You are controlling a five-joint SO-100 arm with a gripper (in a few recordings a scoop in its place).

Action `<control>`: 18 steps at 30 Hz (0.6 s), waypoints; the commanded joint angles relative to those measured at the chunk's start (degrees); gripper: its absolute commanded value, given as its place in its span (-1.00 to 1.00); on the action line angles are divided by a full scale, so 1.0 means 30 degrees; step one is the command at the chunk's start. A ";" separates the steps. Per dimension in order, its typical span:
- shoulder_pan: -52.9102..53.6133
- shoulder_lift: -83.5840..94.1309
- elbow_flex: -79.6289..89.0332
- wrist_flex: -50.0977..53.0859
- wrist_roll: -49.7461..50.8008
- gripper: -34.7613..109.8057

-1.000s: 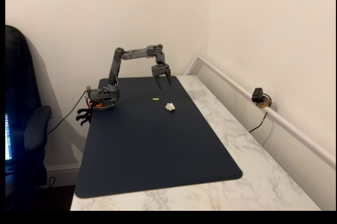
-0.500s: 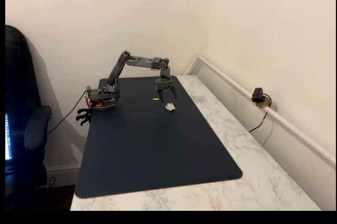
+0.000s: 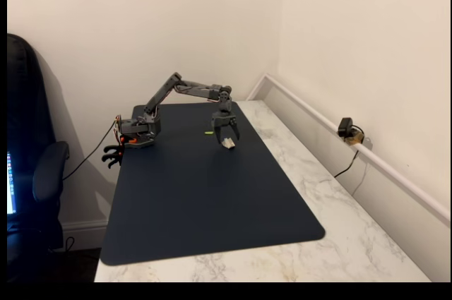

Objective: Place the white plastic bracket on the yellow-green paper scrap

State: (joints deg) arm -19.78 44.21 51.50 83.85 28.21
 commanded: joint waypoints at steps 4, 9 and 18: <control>0.0352 -0.0967 -0.4512 0.1758 -0.0059 0.00; 0.0498 -0.3662 -0.9346 0.4102 -0.0205 -0.04; 0.0791 -0.5098 -1.2686 0.5508 0.0498 -0.52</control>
State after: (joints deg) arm -17.84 25.14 16.61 97.47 28.48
